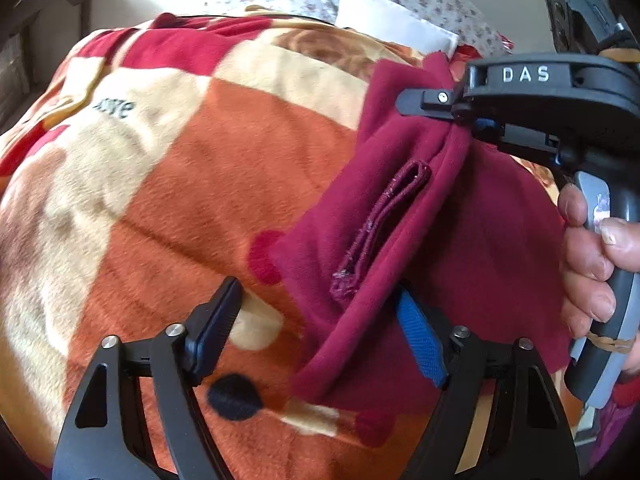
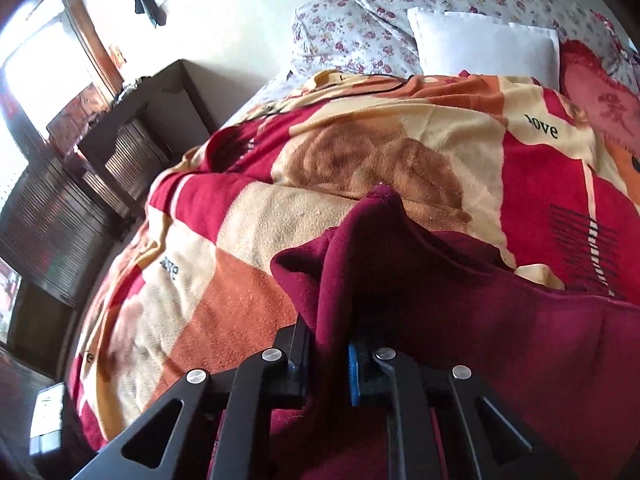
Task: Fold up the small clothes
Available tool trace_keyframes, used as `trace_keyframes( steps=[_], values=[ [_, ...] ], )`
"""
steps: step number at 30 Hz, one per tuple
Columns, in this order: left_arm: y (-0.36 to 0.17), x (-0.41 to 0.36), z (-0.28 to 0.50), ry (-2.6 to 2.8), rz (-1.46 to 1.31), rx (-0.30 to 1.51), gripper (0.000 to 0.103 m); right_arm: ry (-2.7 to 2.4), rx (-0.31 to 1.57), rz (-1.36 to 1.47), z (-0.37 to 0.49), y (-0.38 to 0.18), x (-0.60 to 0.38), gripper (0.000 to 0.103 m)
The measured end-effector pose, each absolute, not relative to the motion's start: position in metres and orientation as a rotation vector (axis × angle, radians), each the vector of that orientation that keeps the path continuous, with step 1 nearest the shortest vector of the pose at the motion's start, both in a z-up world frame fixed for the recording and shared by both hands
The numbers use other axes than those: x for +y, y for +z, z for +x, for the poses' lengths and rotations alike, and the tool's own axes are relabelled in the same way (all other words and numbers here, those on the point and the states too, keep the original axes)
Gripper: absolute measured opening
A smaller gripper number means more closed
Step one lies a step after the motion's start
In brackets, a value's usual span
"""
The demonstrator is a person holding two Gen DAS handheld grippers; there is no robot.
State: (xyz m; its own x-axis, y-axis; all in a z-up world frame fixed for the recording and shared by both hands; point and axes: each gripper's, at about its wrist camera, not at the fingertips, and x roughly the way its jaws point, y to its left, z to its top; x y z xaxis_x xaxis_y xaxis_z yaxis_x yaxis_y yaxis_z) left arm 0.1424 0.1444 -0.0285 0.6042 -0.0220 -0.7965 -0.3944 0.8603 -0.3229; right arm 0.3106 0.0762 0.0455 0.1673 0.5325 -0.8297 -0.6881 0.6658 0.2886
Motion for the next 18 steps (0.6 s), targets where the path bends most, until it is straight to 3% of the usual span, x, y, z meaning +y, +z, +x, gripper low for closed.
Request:
trace_keyframes(
  steps=[1,5,12,18],
  values=[
    [-0.027,0.143,0.145,0.190,-0.519,0.908,0.046,0.878,1.097,-0.157,0.311,0.048,0.073,0.013],
    [-0.009,0.132,0.145,0.184,-0.482,0.889,0.029,0.898,1.077,-0.130,0.310,0.061,0.056,0.012],
    [0.058,0.088,0.145,0.078,-0.415,0.790,0.025,0.919,0.986,-0.065,0.319,0.109,0.000,0.012],
    [0.092,0.006,0.172,-0.101,-0.297,0.768,0.025,0.847,0.909,-0.037,0.338,0.145,-0.085,0.011]
  ],
)
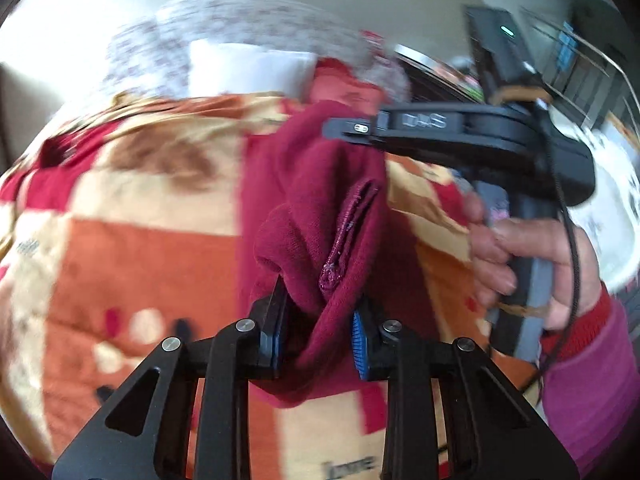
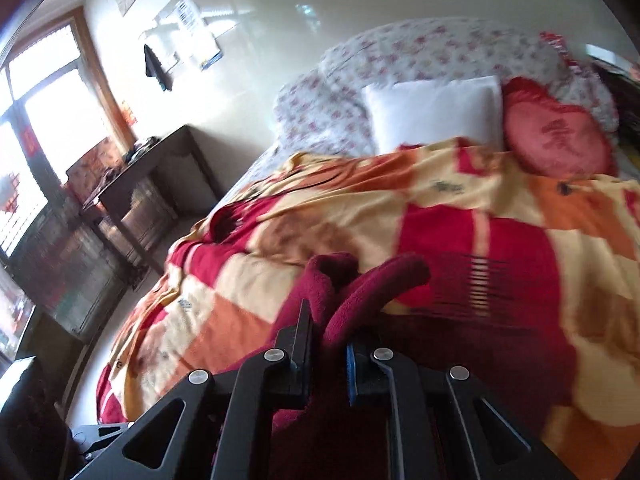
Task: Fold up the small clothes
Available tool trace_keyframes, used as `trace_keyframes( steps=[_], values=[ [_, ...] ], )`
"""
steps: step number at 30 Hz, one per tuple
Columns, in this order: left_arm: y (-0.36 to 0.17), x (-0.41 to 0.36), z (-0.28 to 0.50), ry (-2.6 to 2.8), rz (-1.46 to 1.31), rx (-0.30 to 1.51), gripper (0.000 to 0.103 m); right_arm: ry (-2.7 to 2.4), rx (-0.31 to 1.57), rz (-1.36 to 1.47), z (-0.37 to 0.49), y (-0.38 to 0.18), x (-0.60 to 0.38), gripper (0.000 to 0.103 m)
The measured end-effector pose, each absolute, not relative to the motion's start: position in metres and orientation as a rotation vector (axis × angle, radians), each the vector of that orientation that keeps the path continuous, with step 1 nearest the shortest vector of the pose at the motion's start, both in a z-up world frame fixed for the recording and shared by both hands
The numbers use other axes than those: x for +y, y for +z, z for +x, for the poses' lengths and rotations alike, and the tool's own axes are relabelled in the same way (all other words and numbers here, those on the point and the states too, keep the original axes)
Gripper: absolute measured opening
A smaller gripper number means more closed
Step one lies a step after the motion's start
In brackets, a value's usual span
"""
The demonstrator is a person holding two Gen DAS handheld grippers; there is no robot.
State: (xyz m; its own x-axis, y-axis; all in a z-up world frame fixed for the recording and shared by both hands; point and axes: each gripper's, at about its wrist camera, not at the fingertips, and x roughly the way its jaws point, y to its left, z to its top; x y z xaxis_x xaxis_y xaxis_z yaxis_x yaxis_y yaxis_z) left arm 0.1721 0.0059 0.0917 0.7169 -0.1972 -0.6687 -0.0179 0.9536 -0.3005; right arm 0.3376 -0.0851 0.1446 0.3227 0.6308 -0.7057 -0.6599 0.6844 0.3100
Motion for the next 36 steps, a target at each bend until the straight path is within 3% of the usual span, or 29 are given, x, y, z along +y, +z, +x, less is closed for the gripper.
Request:
trace_keyframes(
  steps=[5,12,14,16,18,20,24,29,31,36],
  values=[
    [0.069,-0.066,0.211,-0.212,-0.205,0.829,0.025,0.715,0.931,-0.016,0.356,0.131,-0.156,0.011],
    [0.025,-0.118,0.244,-0.229,-0.098,0.968,0.025,0.525,1.073,0.019,0.383,0.055,-0.209,0.011],
    [0.032,-0.117,0.241,-0.248,-0.071,0.979,0.026,0.524,1.088,0.083,0.386,0.049,-0.220,0.016],
    [0.047,-0.103,0.229,-0.279,-0.059,0.962,0.033,0.497,1.064,0.123,0.383,0.060,-0.235,0.036],
    [0.063,-0.088,0.217,-0.303,-0.081,0.935,0.042,0.503,1.030,0.131,0.372,0.077,-0.249,0.037],
    [0.074,-0.079,0.198,-0.277,-0.074,0.887,0.059,0.546,1.009,0.150,0.359,0.095,-0.256,0.037],
    [0.082,-0.049,0.188,-0.140,-0.021,0.798,0.061,0.635,1.020,0.156,0.321,0.110,-0.252,0.044],
    [0.047,-0.028,0.204,-0.005,-0.023,0.877,0.061,0.682,1.113,0.120,0.290,0.080,-0.229,0.043],
    [0.031,-0.028,0.212,0.005,-0.027,0.913,0.061,0.666,1.116,0.040,0.282,0.071,-0.223,0.018],
    [0.004,-0.036,0.211,-0.003,-0.037,0.953,0.061,0.554,1.085,-0.040,0.280,0.055,-0.242,0.015]
  ],
)
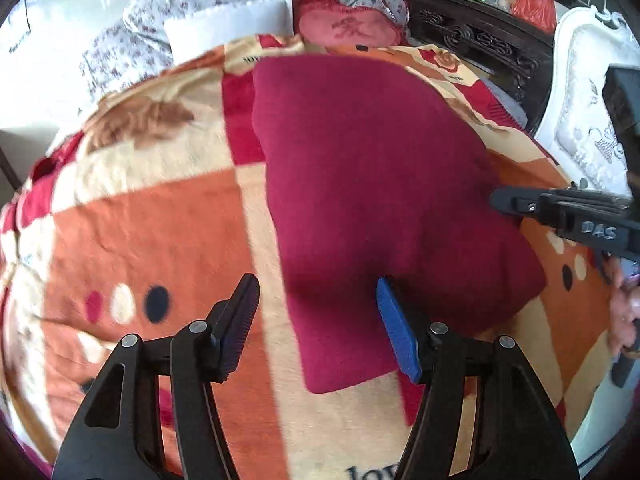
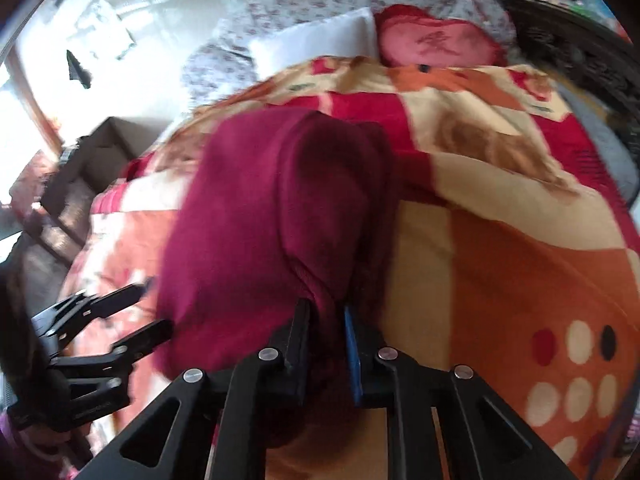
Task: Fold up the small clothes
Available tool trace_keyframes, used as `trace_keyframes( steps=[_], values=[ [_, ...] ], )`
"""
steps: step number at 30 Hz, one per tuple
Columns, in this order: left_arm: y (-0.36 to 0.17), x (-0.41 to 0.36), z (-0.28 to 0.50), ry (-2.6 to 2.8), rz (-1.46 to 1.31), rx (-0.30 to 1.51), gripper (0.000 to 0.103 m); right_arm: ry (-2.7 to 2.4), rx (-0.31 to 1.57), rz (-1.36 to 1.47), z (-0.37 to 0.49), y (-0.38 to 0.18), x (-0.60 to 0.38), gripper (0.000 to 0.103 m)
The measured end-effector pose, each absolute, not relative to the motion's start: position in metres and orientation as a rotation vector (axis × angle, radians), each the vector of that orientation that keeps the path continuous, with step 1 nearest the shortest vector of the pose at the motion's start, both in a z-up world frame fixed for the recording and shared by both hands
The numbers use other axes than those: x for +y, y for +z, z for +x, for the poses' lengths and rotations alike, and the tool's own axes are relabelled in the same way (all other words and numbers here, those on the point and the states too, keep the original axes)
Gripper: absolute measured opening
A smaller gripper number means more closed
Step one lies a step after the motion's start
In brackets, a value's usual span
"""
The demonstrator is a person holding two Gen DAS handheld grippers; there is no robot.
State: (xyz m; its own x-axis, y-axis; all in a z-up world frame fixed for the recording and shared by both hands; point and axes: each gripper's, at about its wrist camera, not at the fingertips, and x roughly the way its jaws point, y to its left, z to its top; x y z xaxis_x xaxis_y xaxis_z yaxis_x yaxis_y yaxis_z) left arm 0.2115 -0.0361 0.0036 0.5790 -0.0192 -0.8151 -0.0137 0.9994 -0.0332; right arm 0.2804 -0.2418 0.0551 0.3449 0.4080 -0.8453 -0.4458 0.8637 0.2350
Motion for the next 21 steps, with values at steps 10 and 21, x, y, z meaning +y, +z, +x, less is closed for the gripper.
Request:
trace_keyframes(
  steps=[10,21],
  values=[
    [0.034,-0.037,0.217,0.055,-0.012,0.878,0.061,0.559,1.001,0.081,0.275,0.093,-0.259,0.016],
    [0.017,-0.028,0.261,0.080,-0.085,0.916,0.061,0.535,0.961,0.043,0.331,0.067,-0.209,0.020]
  ],
)
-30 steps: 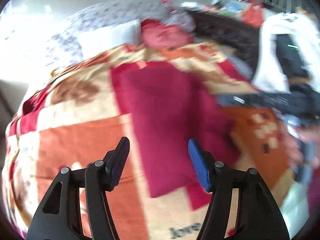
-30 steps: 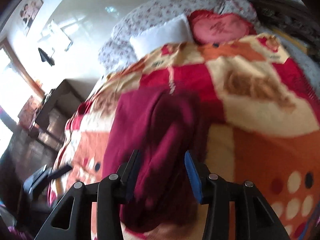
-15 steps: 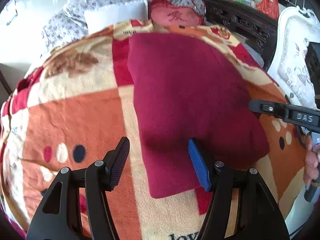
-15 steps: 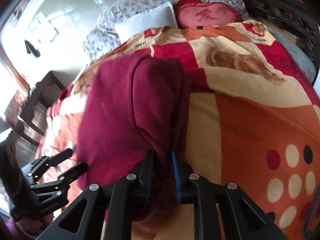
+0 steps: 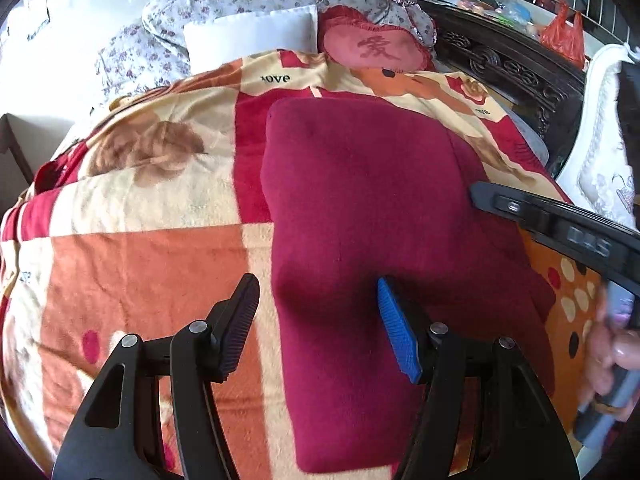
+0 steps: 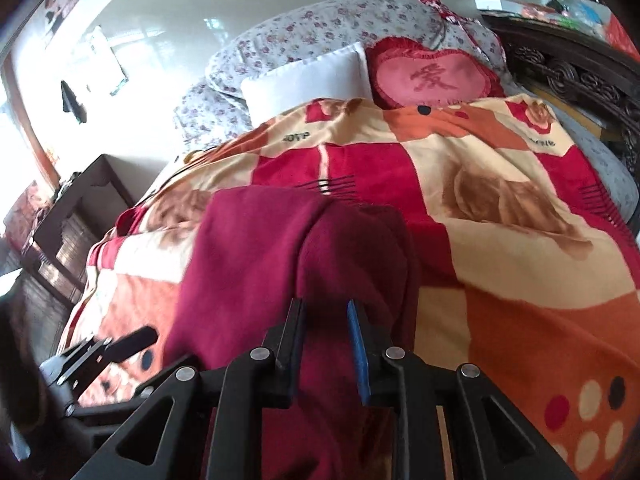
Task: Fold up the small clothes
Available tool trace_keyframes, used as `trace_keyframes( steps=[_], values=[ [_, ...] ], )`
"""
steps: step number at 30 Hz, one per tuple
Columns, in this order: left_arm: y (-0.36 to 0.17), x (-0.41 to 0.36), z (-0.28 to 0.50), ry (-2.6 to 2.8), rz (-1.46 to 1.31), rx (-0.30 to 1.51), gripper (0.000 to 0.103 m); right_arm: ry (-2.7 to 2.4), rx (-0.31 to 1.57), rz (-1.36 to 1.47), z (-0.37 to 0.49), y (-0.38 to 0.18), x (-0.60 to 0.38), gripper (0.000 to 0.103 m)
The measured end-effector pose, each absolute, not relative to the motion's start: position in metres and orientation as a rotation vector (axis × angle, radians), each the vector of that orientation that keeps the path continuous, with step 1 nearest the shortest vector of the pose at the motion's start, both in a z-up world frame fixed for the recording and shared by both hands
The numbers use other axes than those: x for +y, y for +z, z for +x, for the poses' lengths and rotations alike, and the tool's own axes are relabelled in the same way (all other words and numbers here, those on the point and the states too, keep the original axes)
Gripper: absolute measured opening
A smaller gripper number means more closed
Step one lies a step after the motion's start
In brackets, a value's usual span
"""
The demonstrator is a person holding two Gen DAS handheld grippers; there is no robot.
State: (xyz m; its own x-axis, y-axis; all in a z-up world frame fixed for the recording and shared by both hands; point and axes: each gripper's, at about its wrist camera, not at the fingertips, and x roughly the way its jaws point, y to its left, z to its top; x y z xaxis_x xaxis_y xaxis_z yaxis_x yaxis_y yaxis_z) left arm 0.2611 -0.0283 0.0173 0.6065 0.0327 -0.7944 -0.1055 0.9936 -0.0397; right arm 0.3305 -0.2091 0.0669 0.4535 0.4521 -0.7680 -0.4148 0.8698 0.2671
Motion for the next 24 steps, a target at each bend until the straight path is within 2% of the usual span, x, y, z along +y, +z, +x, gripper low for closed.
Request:
trace_keyframes(
  steps=[4,8,14,17,18,22,24],
  values=[
    [0.010,-0.025,0.271,0.089,-0.118,0.932,0.073,0.521,1.013,0.063,0.356,0.045,-0.205,0.020],
    [0.008,-0.023,0.274,0.087,-0.149,0.936,0.073,0.527,1.007,0.067,0.362,0.042,-0.204,0.020],
    [0.010,-0.025,0.271,0.092,-0.139,0.934,0.073,0.546,0.985,0.054,0.332,0.072,-0.217,0.020],
    [0.009,-0.023,0.271,0.091,-0.161,0.934,0.073,0.553,0.960,0.048,0.306,0.083,-0.230,0.036],
    [0.009,-0.023,0.271,0.093,-0.165,0.934,0.073,0.555,0.959,0.054,0.298,0.080,-0.234,0.046],
    [0.009,-0.019,0.268,0.063,-0.215,0.954,0.072,0.499,1.062,-0.019,0.293,0.040,-0.235,0.048],
    [0.011,-0.014,0.263,0.025,-0.255,0.977,0.072,0.529,1.062,0.094,0.294,0.037,-0.249,0.048]
  ],
)
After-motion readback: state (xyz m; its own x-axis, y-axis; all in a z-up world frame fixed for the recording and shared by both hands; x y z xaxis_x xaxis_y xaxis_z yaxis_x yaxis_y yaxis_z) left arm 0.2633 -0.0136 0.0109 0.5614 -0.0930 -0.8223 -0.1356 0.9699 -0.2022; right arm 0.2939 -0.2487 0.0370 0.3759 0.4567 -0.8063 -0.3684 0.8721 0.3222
